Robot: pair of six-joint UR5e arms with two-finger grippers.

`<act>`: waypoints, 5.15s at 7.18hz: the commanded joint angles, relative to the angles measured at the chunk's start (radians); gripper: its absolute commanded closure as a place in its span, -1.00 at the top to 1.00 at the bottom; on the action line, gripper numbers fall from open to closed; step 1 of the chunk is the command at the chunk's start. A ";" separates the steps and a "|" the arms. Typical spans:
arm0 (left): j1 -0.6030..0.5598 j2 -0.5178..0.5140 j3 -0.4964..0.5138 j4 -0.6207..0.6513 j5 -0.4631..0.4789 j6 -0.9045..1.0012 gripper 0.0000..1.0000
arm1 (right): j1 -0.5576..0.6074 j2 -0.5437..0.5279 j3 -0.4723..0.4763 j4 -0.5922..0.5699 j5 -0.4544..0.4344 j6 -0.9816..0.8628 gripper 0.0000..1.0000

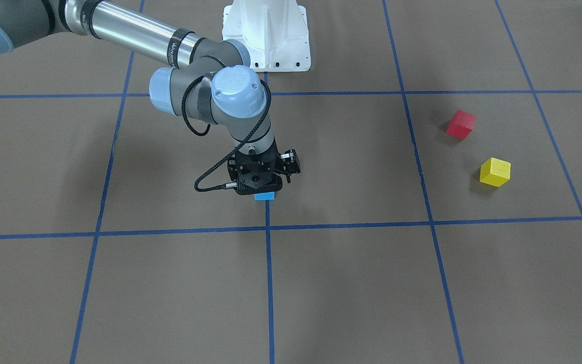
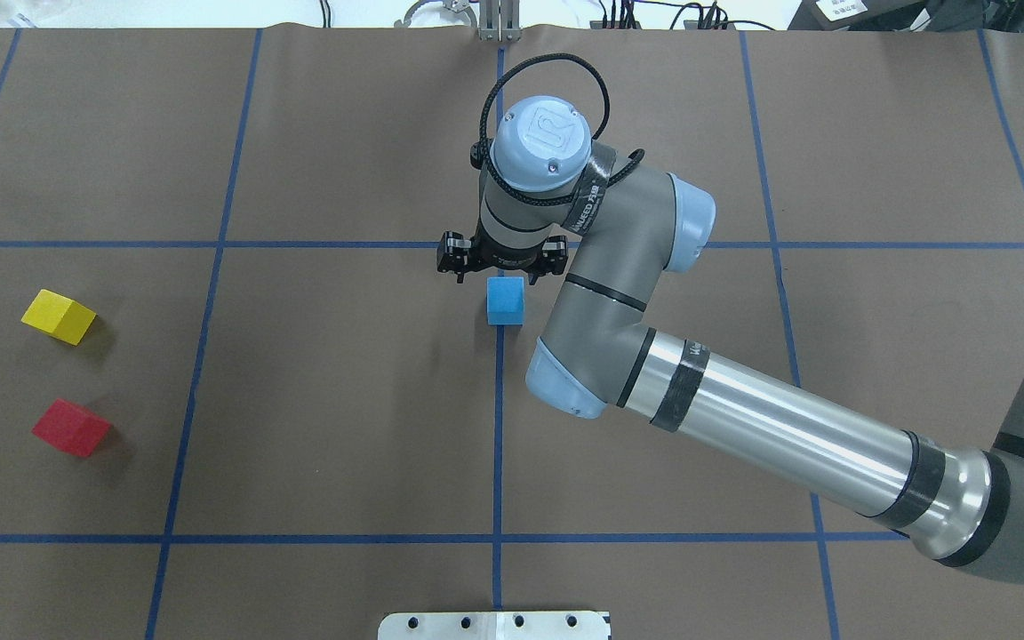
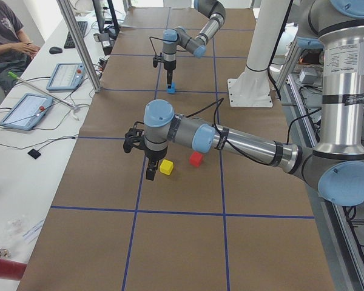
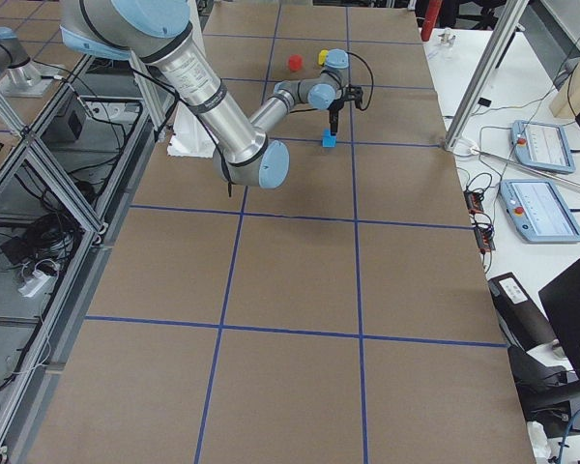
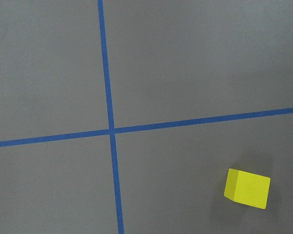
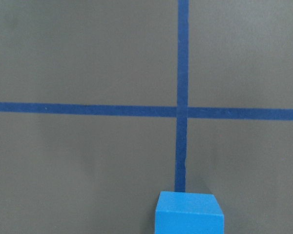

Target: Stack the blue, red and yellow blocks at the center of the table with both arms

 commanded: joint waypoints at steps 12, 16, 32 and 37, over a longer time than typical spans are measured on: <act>0.054 0.097 -0.035 -0.225 -0.099 -0.320 1.00 | 0.272 -0.654 0.456 0.012 0.125 -0.179 1.00; 0.230 0.046 -0.032 -0.293 0.032 -0.600 1.00 | 0.440 -0.835 0.448 0.088 0.210 -0.483 1.00; 0.452 0.076 -0.085 -0.368 0.198 -0.445 1.00 | 0.728 -0.929 0.266 0.089 0.324 -0.956 1.00; 0.646 0.147 -0.061 -0.439 0.292 -0.404 0.99 | 0.736 -0.931 0.267 0.091 0.324 -0.956 1.00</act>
